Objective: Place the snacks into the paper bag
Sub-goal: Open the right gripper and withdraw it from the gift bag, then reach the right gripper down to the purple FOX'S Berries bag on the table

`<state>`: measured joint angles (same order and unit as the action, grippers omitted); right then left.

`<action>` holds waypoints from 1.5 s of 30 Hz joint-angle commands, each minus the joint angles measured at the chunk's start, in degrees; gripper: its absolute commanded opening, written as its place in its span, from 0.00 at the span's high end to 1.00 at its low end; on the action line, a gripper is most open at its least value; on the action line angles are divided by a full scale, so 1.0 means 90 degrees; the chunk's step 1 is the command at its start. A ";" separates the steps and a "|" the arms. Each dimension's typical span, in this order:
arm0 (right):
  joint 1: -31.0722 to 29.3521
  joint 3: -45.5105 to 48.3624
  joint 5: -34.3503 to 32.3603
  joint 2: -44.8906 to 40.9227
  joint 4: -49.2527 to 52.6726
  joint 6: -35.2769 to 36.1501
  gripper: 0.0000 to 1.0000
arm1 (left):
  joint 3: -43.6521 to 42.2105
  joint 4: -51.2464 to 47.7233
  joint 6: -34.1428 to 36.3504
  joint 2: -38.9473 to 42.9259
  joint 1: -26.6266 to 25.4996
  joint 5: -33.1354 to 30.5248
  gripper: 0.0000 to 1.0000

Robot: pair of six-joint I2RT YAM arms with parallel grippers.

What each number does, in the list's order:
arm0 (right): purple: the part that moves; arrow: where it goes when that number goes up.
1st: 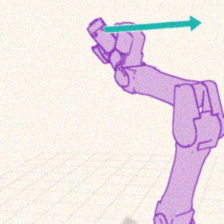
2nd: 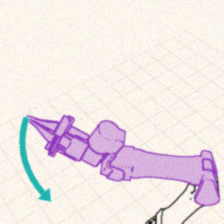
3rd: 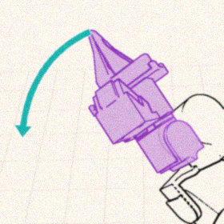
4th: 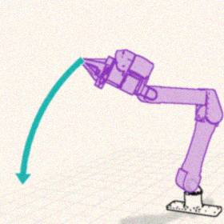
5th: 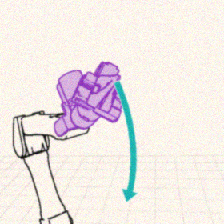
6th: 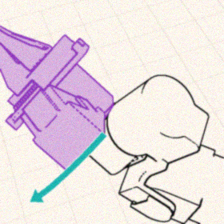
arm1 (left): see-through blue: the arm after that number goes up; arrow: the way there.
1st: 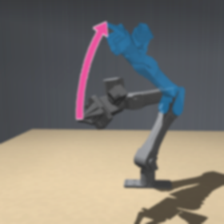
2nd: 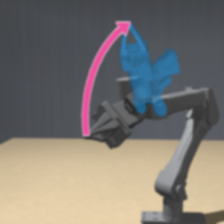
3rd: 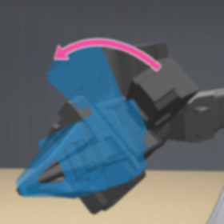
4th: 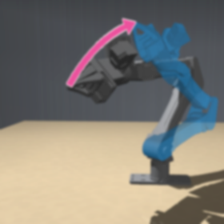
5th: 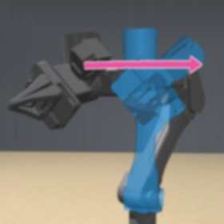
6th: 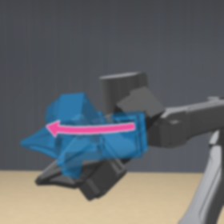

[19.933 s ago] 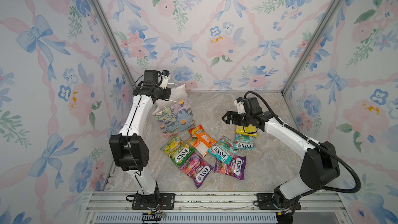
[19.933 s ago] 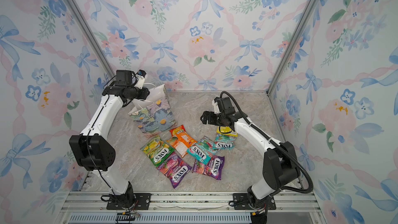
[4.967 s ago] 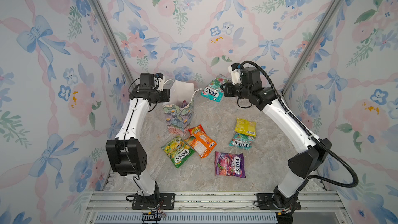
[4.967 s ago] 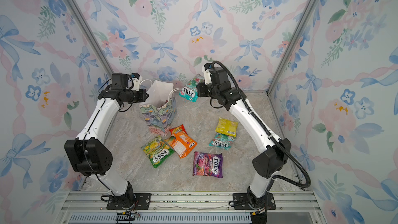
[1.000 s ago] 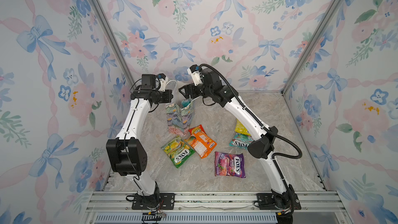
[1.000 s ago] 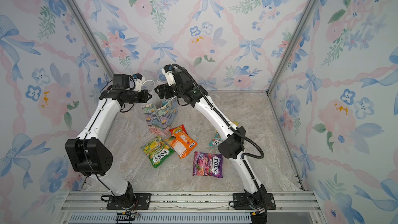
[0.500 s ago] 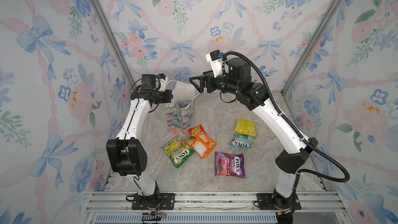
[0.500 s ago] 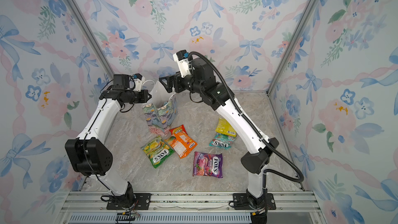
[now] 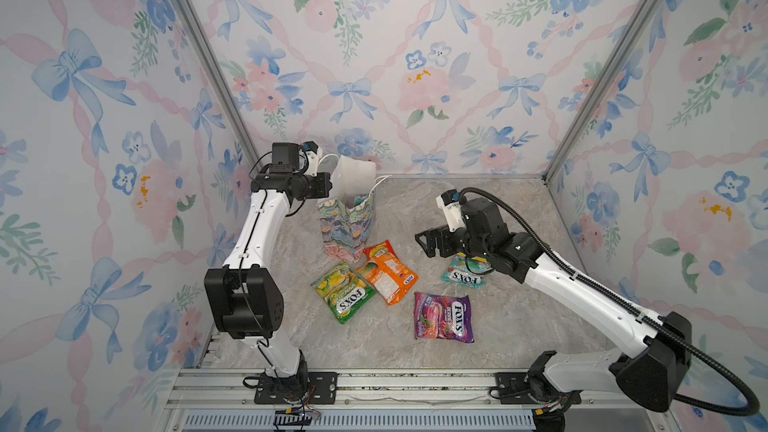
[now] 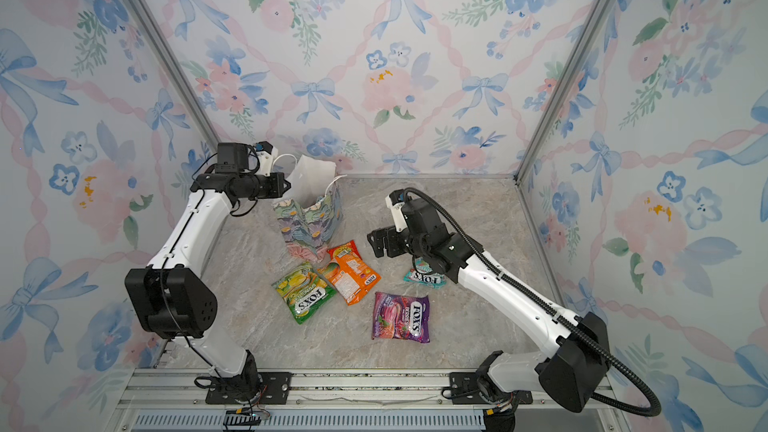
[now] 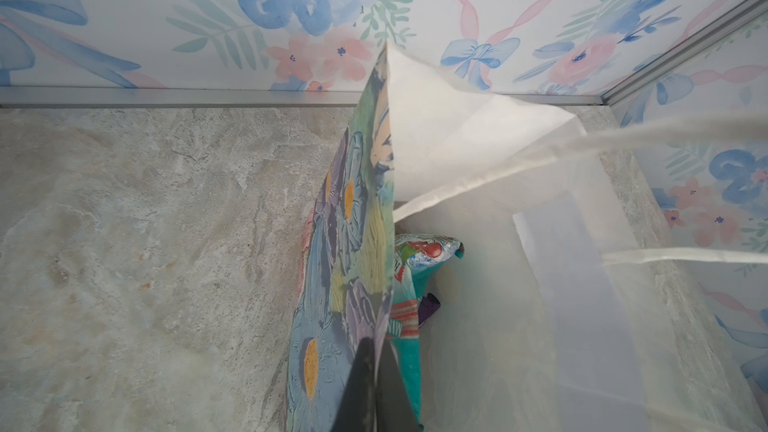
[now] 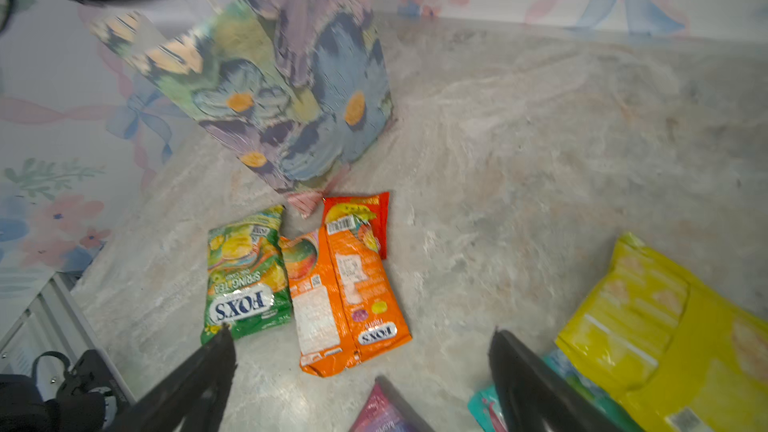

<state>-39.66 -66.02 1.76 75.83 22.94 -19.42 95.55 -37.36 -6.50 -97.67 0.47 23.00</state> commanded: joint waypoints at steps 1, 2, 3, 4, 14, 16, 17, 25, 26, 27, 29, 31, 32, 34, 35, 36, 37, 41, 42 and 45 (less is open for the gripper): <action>0.0060 0.0475 -0.0332 -0.0221 0.0444 -0.0594 0.02 | -0.0083 0.0040 0.0015 0.0139 0.0026 -0.0025 1.00; 0.0053 0.0634 -0.0342 -0.0289 0.0509 -0.0755 0.01 | -0.0082 0.0040 0.0026 0.0149 0.0026 -0.0036 1.00; 0.0048 0.0851 -0.0344 -0.0391 0.0529 -0.0970 0.01 | -0.0088 0.0040 0.0025 0.0154 0.0026 -0.0041 1.00; 0.0034 0.1091 -0.0335 -0.0504 0.0534 -0.1157 0.00 | -0.0084 0.0040 0.0021 0.0159 0.0027 -0.0060 1.00; -0.0006 0.3228 -0.0575 -0.2092 0.0762 -0.2939 0.08 | -0.0108 0.0050 0.0027 0.0133 0.0017 -0.0110 1.00; -0.0035 0.3557 -0.0559 -0.2316 0.0756 -0.3218 0.11 | -0.0107 0.0050 0.0029 0.0130 0.0016 -0.0105 1.00; -0.0047 0.3700 -0.0557 -0.2385 0.0772 -0.3341 0.13 | -0.0106 0.0045 0.0029 0.0126 0.0019 -0.0117 1.00; -0.0162 0.4297 -0.0509 -0.2046 0.0381 -0.3622 0.25 | -0.0109 0.0050 0.0039 0.0141 0.0016 -0.0127 1.00; -0.0164 0.4298 -0.0501 -0.1936 0.0307 -0.3588 0.27 | -0.0116 0.0048 0.0039 0.0139 0.0018 -0.0144 1.00; -0.0159 0.4298 -0.0498 -0.1841 0.0246 -0.3563 0.29 | -0.0111 0.0050 0.0039 0.0145 0.0017 -0.0139 1.00; -0.0172 0.4279 -0.0471 -0.1639 0.0114 -0.3490 0.38 | -0.0111 0.0049 0.0045 0.0158 0.0017 -0.0148 1.00; -0.0182 0.4243 -0.0465 -0.1475 0.0023 -0.3420 0.46 | -0.0110 0.0052 0.0049 0.0154 0.0019 -0.0154 1.00; -0.0186 0.4223 -0.0469 -0.1398 -0.0008 -0.3376 0.50 | -0.0113 0.0050 0.0048 0.0144 0.0016 -0.0153 1.00; -0.0202 0.4189 -0.0475 -0.1248 -0.0098 -0.3324 0.54 | -0.0113 0.0050 0.0049 0.0136 0.0021 -0.0144 1.00; -0.0207 0.4181 -0.0479 -0.1189 -0.0147 -0.3295 0.55 | -0.0117 0.0050 0.0049 0.0132 0.0016 -0.0133 1.00; -0.0212 0.4167 -0.0479 -0.1115 -0.0189 -0.3287 0.56 | -0.0114 0.0050 0.0048 0.0134 0.0016 -0.0133 1.00; -0.0217 0.4144 -0.0479 -0.1046 -0.0213 -0.3271 0.58 | -0.0116 0.0050 0.0049 0.0134 0.0016 -0.0134 1.00; -0.0235 0.4041 -0.0476 -0.0767 -0.0312 -0.3170 0.67 | -0.0114 0.0050 0.0052 0.0144 0.0019 -0.0129 1.00; -0.0250 0.4001 -0.0468 -0.0705 -0.0328 -0.3130 0.71 | -0.0118 0.0050 0.0056 0.0146 0.0022 -0.0132 1.00; -0.0298 0.3806 -0.0468 -0.0597 -0.0264 -0.2944 0.87 | -0.0113 0.0050 0.0058 0.0139 0.0019 -0.0127 1.00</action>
<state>-41.45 -29.67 -2.22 69.43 20.53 -47.64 95.53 -37.19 -6.50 -97.67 0.47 22.33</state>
